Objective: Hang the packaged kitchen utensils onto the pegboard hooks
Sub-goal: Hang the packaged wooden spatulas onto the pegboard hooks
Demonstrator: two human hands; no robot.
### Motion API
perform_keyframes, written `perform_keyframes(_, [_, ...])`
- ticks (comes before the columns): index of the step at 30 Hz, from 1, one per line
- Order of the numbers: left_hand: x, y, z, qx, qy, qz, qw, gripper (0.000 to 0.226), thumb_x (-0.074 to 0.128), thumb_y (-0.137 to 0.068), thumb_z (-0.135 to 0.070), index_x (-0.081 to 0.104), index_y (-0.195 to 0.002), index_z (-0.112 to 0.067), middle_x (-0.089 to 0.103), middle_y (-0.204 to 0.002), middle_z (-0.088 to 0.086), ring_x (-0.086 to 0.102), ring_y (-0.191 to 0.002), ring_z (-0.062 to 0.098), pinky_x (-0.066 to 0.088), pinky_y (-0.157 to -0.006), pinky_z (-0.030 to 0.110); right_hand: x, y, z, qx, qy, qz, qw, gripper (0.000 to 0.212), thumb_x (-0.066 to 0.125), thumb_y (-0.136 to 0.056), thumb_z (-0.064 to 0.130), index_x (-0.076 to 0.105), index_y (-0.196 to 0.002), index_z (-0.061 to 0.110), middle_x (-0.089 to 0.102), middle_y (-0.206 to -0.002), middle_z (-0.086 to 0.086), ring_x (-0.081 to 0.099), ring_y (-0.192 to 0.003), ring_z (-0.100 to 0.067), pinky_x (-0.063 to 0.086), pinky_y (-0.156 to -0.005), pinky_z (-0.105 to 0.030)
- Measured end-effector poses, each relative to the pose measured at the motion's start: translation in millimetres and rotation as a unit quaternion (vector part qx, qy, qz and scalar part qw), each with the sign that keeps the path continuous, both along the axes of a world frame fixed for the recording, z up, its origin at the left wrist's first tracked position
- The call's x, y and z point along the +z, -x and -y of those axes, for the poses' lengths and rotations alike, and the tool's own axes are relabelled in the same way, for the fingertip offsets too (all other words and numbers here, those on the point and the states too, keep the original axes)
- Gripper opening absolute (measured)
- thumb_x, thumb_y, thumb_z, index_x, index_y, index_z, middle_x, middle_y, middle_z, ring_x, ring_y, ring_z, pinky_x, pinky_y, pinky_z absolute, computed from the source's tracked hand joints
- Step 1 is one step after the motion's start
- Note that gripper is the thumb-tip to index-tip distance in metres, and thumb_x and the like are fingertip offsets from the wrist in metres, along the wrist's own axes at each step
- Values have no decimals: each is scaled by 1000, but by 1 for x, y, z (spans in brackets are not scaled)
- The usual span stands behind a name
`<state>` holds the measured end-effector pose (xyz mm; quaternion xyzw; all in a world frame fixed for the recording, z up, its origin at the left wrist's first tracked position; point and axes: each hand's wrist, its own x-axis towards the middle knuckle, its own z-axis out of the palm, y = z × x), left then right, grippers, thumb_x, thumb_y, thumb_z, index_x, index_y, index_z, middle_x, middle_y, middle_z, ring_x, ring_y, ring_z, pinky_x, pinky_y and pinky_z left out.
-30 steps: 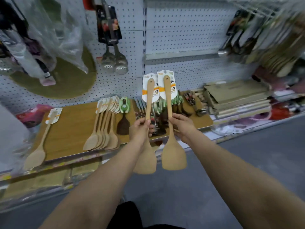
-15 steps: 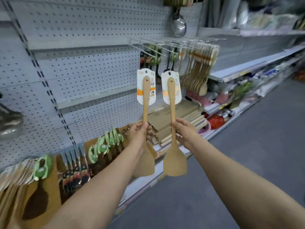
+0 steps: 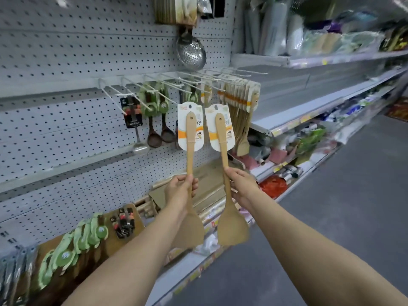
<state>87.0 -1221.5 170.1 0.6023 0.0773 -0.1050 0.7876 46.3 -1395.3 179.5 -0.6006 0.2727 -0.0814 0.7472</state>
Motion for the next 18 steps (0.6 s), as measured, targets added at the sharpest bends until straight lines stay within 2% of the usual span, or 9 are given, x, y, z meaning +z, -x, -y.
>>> perform_keyframes(5, [-11, -25, 70, 54, 1, -3, 999, 9, 67, -92, -17, 68, -97, -8, 76, -95, 12, 69, -85, 20, 57, -84, 38, 2, -48, 82, 43, -19, 22, 999, 13, 65, -98, 23, 72, -107, 16, 68, -80, -2, 61, -70, -16, 51, -57, -27])
perform_keyframes(8, [-9, -28, 108, 86, 7, -5, 996, 12, 65, -94, -14, 67, -101, -4, 75, -97, 16, 67, -82, 20, 56, -80, 36, 8, -73, 124, 69, -23, 25, 997, 16, 67, -97, 23, 73, -109, 14, 69, -81, -1, 62, -71, -15, 50, -57, -25])
perform_keyframes(13, [3, -40, 153, 114, -1, 16, 993, 10, 63, -96, -12, 67, -104, -16, 76, -94, 10, 68, -84, 19, 55, -84, 38, 9, -118, 171, 109, -19, 30, 993, 13, 69, -95, 28, 72, -103, 17, 69, -84, -2, 62, -79, -18, 51, -69, -30])
perform_keyframes(18, [2, -72, 176, 121, 2, 27, 992, 13, 63, -95, -10, 66, -107, -10, 76, -95, 9, 68, -86, 19, 55, -81, 35, -6, -157, 193, 109, -17, 54, 992, 10, 69, -95, 26, 74, -98, 17, 71, -89, -6, 63, -85, -22, 53, -85, -39])
